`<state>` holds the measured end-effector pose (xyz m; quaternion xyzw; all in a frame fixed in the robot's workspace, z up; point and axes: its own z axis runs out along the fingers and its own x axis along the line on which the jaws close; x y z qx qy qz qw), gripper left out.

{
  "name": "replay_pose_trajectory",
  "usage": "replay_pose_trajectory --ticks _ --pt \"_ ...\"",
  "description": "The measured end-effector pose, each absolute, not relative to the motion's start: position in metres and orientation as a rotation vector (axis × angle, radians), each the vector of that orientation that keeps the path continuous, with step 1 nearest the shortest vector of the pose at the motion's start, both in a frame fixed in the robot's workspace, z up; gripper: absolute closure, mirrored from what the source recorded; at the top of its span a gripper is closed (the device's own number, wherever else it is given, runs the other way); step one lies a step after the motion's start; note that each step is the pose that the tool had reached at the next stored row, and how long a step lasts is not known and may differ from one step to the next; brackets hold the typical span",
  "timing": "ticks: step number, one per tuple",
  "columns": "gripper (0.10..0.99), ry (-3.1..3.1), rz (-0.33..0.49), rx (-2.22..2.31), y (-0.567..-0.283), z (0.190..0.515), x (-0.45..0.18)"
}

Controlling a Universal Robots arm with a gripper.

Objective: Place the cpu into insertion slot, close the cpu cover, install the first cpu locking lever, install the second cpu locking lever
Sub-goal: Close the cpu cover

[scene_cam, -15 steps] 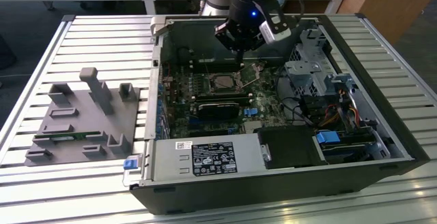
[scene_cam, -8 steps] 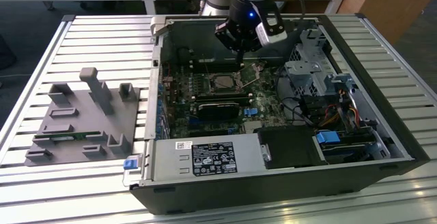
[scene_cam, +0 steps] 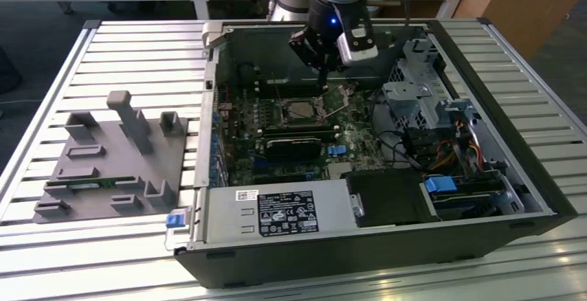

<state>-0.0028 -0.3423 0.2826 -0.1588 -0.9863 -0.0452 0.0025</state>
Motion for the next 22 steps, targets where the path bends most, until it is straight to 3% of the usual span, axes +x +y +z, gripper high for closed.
replay_pose_trajectory --ticks 22 --pt "0.98 -2.949 -0.141 -1.111 -0.3423 0.2748 -0.0028"
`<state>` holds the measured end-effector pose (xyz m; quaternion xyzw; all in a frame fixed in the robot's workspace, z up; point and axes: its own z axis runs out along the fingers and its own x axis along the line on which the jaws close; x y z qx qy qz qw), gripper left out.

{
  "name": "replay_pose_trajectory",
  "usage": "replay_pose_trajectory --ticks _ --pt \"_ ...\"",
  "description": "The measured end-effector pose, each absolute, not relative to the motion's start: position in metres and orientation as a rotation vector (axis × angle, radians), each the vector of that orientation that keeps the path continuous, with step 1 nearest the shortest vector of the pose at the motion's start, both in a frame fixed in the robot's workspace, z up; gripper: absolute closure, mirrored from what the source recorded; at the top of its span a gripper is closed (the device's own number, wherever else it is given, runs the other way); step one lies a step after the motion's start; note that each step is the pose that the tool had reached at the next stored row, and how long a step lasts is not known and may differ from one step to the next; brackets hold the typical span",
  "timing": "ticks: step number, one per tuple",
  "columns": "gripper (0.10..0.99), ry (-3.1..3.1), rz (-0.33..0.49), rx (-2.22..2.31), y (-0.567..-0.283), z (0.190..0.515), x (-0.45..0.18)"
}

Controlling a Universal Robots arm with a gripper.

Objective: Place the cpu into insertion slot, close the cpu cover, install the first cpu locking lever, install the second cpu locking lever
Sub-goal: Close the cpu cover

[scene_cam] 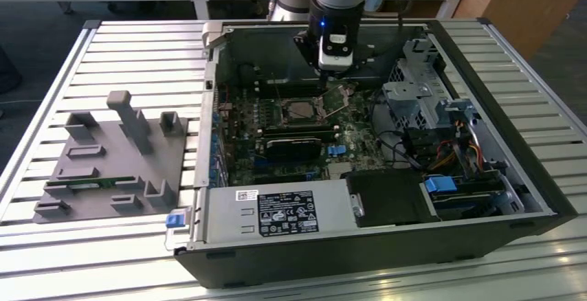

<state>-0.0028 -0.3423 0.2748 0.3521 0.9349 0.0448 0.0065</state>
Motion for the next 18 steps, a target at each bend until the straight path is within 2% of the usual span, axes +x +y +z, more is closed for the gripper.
replay_pose_trajectory --ticks 8,18 --pt "0.98 2.833 0.138 1.305 -0.342 0.272 -0.003" --pt "0.98 2.817 0.138 1.336 -0.34 0.264 0.007"
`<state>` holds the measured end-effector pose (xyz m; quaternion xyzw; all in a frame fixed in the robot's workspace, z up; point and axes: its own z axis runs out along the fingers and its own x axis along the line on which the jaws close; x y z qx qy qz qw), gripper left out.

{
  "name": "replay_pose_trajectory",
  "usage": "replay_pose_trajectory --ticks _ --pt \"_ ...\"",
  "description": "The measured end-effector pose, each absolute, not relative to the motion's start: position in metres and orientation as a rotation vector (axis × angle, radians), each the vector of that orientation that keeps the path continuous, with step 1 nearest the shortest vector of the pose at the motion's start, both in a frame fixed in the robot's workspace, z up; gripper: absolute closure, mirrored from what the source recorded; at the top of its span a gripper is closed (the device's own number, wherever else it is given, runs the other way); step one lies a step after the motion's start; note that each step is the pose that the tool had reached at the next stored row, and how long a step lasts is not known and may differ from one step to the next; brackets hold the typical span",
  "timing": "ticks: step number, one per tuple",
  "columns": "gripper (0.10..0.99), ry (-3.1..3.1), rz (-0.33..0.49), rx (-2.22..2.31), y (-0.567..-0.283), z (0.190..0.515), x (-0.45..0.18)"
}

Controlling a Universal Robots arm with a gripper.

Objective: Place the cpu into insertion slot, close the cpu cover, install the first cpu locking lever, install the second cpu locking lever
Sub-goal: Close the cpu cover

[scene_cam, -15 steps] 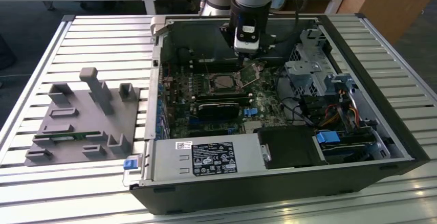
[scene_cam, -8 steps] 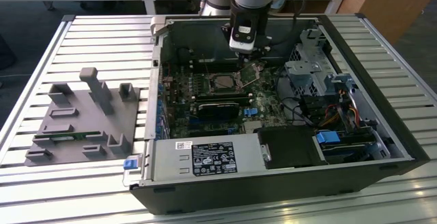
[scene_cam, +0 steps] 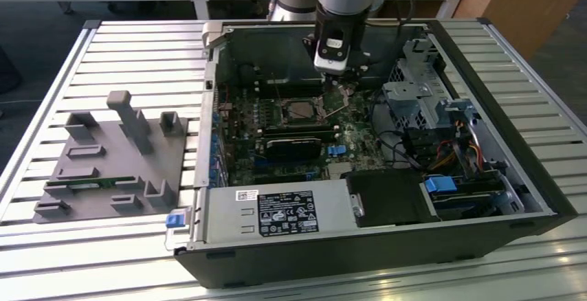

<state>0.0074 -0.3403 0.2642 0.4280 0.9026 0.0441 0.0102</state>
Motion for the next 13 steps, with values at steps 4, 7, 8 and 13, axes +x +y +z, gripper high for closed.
replay_pose_trajectory --ticks 4,7,8,13 --pt "0.98 2.767 0.136 1.431 -0.3403 0.2606 0.0075" --pt "0.98 2.725 0.135 1.504 -0.3403 0.2579 0.0074" --pt "0.98 2.712 0.135 1.527 -0.3403 0.2571 0.0074" --pt "0.98 2.687 0.134 1.568 -0.34 0.2549 0.0098"
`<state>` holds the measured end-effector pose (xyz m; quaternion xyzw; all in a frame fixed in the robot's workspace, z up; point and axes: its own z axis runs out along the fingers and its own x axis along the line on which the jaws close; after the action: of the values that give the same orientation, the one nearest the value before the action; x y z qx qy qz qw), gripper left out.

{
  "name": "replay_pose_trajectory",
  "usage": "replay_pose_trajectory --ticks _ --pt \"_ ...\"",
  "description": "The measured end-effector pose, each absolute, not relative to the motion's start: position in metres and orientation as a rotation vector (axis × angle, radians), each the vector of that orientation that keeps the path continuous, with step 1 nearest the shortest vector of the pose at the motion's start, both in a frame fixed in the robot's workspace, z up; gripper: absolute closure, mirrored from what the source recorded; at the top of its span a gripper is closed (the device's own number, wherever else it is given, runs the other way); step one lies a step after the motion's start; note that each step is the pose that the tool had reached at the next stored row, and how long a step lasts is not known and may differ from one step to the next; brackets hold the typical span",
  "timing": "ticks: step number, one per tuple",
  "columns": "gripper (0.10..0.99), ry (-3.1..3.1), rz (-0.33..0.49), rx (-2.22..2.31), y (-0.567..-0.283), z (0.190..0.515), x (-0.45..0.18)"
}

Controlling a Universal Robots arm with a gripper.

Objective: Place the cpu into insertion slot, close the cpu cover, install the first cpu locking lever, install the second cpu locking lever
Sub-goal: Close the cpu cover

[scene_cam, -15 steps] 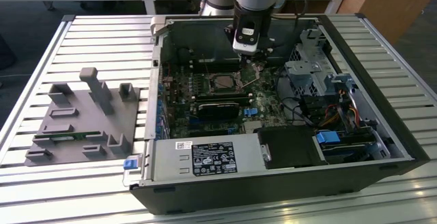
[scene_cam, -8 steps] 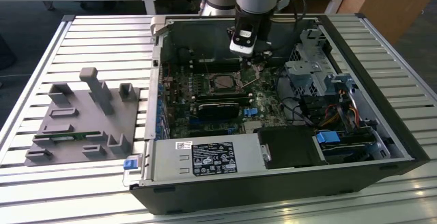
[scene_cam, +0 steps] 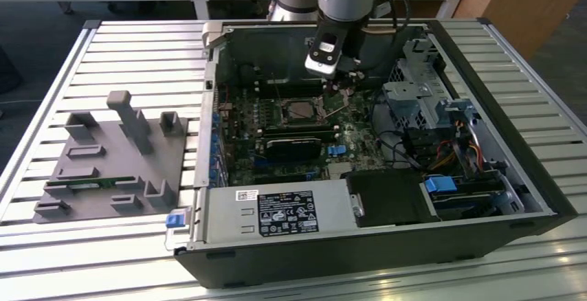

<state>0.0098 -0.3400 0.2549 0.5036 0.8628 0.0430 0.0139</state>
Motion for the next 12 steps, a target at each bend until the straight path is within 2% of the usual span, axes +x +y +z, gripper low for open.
replay_pose_trajectory --ticks 12 --pt "0.98 2.687 0.134 1.568 -0.34 0.253 0.027"
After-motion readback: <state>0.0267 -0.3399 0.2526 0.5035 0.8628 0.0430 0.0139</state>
